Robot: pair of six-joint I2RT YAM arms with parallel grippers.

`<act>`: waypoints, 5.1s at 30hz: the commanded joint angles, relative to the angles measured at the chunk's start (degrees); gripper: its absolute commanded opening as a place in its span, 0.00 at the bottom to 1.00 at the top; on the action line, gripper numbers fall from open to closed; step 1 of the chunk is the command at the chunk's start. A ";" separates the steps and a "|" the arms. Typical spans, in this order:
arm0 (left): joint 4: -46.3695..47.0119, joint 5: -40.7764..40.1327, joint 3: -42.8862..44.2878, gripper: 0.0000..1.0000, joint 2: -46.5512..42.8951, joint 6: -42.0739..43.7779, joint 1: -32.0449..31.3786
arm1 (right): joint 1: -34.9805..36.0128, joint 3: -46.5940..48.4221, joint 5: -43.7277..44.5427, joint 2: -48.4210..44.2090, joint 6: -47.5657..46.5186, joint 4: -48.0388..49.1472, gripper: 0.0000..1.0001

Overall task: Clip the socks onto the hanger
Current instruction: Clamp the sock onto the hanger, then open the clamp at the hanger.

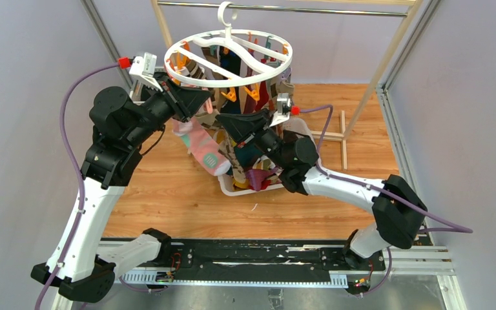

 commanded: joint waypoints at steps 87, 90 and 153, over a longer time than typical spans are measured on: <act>0.72 1.83 -0.97 0.59 -2.79 1.59 1.45 | -6.07 3.66 -6.41 7.86 23.56 17.64 0.66; 0.17 2.13 -1.30 0.59 -3.17 2.08 1.53 | -6.28 -1.09 -3.92 3.66 17.93 12.69 0.70; -1.65 7.44 -0.01 0.50 -4.55 2.30 1.71 | -15.02 8.11 -5.89 14.31 23.37 20.75 0.68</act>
